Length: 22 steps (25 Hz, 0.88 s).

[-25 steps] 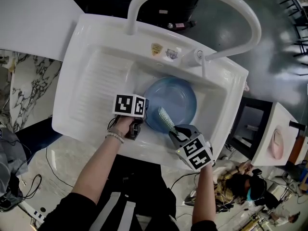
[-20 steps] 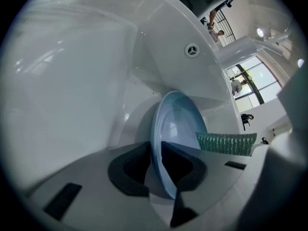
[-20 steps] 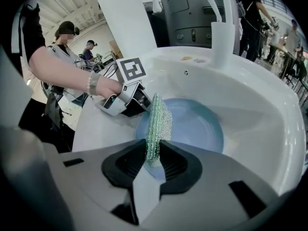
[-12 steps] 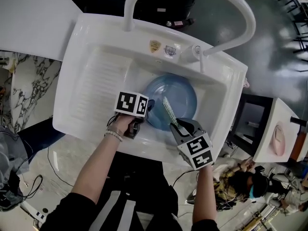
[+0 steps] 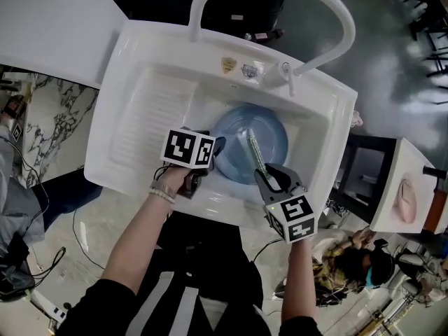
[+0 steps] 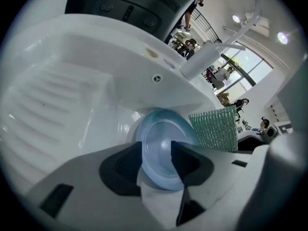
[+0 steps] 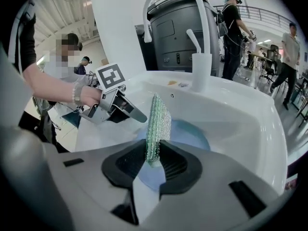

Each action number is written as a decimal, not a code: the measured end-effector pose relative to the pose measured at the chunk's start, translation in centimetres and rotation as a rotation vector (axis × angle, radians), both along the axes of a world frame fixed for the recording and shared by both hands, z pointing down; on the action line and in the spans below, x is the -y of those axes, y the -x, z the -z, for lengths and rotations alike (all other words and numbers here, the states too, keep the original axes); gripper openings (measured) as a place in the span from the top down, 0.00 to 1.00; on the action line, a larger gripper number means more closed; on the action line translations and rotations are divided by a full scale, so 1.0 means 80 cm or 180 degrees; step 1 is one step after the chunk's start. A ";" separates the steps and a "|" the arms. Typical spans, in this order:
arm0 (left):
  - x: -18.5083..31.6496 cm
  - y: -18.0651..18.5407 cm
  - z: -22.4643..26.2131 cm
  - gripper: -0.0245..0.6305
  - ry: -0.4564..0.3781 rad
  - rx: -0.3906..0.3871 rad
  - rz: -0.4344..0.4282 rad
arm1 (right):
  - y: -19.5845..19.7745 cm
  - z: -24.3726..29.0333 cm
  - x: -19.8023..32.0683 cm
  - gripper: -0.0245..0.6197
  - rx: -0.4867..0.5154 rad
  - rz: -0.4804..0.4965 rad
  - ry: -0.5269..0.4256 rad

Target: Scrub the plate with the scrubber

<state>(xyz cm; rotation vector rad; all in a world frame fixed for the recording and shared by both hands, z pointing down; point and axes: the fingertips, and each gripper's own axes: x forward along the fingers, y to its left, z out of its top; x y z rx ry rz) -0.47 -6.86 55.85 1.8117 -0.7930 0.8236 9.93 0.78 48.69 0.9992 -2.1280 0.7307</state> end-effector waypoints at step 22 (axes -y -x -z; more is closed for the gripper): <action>0.010 -0.035 0.236 0.96 -0.1782 -0.0614 -0.0297 | 0.003 0.136 0.023 0.82 0.0427 -0.0780 -0.1100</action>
